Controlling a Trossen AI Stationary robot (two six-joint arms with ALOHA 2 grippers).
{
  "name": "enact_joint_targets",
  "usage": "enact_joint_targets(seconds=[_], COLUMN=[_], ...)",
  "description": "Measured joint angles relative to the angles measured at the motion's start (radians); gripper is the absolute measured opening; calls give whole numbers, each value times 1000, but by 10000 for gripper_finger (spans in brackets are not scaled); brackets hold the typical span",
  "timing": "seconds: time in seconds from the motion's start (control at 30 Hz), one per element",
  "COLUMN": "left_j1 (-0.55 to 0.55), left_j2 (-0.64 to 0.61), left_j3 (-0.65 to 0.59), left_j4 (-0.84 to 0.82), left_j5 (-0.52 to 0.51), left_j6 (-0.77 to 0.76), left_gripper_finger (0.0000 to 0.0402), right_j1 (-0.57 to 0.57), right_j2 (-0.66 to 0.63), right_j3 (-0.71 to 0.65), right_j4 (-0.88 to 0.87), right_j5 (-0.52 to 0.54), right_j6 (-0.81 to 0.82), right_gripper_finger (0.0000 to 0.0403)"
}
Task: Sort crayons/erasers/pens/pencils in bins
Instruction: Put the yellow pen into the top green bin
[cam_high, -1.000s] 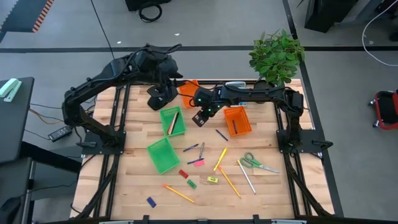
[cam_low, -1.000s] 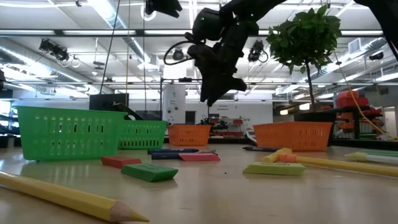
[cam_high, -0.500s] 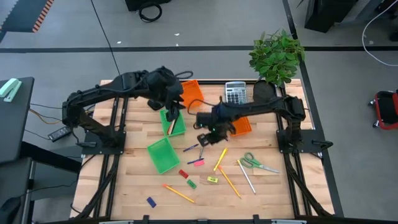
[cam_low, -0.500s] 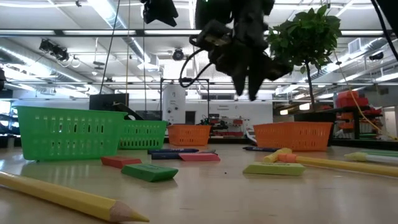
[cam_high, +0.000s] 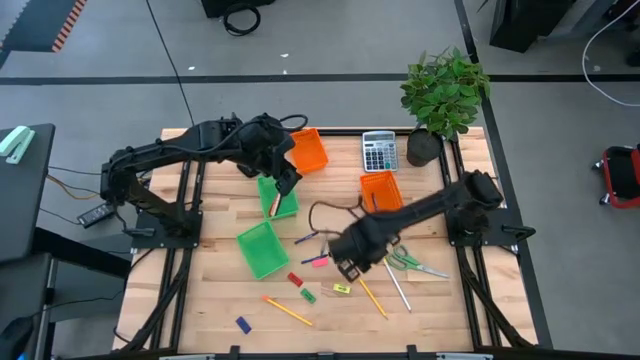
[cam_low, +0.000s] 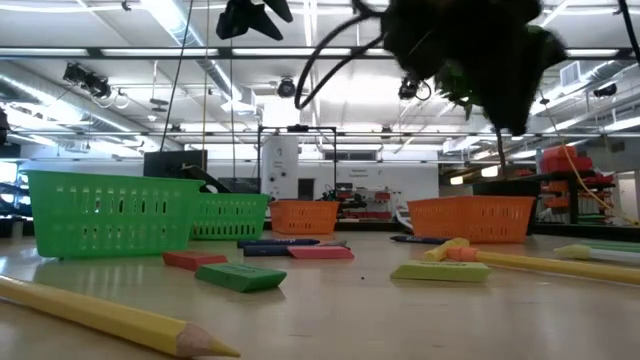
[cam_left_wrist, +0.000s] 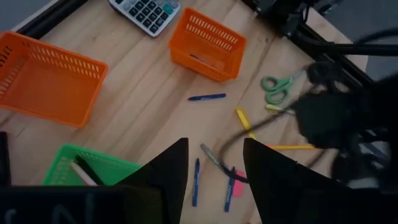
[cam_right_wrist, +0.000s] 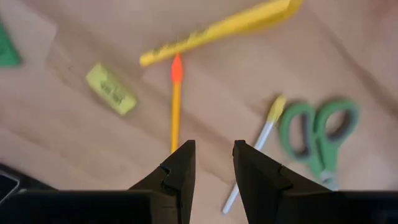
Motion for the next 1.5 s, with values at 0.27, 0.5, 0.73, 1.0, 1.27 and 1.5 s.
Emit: enact_joint_targets(seconds=[0.27,0.5,0.73,1.0,1.27,1.5], left_j1=[-63,-171,-234,-341,-355,-399], left_j2=[0,14,113,215,322,440], left_j3=[0,2,0,0,0,0], left_j4=[-2,87,187,426,461,572], left_j5=[-69,-206,-222,-227,-278,-322], left_j6=[-69,-176,-233,-202,-199,-141], left_gripper_finger=[162,162,160,133,102,83], right_j1=[116,211,244,244,252,251], right_j2=[-13,-186,-378,-469,-527,-530], right_j3=[0,2,3,3,3,3], right_j4=[40,26,-66,-251,-272,-273], right_j5=[87,359,686,709,872,881], right_j6=[210,369,400,391,414,332], right_gripper_finger=[115,115,115,115,115,115])
